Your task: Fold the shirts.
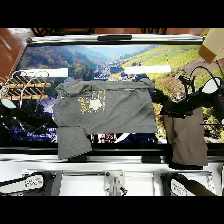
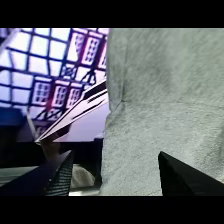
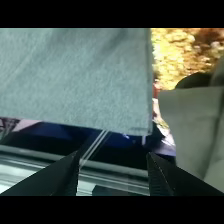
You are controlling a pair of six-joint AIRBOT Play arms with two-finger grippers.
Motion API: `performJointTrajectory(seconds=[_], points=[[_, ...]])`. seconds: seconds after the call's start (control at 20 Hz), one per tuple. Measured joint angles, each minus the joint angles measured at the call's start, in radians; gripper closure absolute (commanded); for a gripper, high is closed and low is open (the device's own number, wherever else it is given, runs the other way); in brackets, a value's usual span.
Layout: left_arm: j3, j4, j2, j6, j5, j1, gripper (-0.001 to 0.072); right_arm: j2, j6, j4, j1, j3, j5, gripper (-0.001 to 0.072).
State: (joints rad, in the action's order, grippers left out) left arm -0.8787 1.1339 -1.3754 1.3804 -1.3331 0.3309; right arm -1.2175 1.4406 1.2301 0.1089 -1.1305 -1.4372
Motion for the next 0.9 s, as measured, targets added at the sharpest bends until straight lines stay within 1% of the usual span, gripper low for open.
performJointTrajectory(seconds=[0.05, 0.1, 0.15, 0.2, 0.25, 0.3, 0.35, 0.55, 0.75, 0.9], points=[[0.036, -0.028, -0.004, -0.013, 0.034, 0.001, 0.0141, 0.004, -0.004, -0.006, 0.002, 0.007, -0.006, 0.0173], [0.061, -0.05, -0.008, -0.024, 0.055, 0.002, 0.0273, 0.006, -0.005, -0.011, 0.003, 0.013, -0.004, 0.0167], [0.082, -0.076, -0.012, -0.035, 0.075, 0.005, 0.0327, 0.008, -0.006, -0.015, 0.004, 0.017, -0.005, 0.0114], [0.095, -0.102, -0.016, -0.045, 0.09, 0.005, 0.0343, 0.01, -0.006, -0.018, 0.004, 0.021, -0.005, 0.0114], [0.105, -0.134, -0.019, -0.053, 0.115, 0.004, 0.0516, 0.01, -0.006, -0.018, 0.004, 0.028, -0.004, 0.0114], [0.113, -0.148, -0.021, -0.064, 0.145, 0.003, 0.0663, 0.011, -0.005, -0.019, 0.005, 0.037, -0.003, 0.0115], [0.119, -0.159, -0.023, -0.077, 0.158, 0.005, 0.0675, 0.011, -0.004, -0.02, 0.005, 0.052, 0.001, 0.0114], [0.119, -0.188, -0.022, -0.121, 0.171, 0.013, 0.0676, 0.011, 0.008, -0.028, -0.048, 0.142, 0.055, 0.0114], [0.113, -0.2, 0.002, -0.142, 0.143, 0.051, 0.0676, -0.034, 0.043, -0.019, -0.111, 0.197, 0.138, 0.0114], [0.112, -0.204, 0.013, -0.151, 0.125, 0.076, 0.0675, -0.09, 0.066, -0.008, -0.128, 0.211, 0.166, 0.0114]])
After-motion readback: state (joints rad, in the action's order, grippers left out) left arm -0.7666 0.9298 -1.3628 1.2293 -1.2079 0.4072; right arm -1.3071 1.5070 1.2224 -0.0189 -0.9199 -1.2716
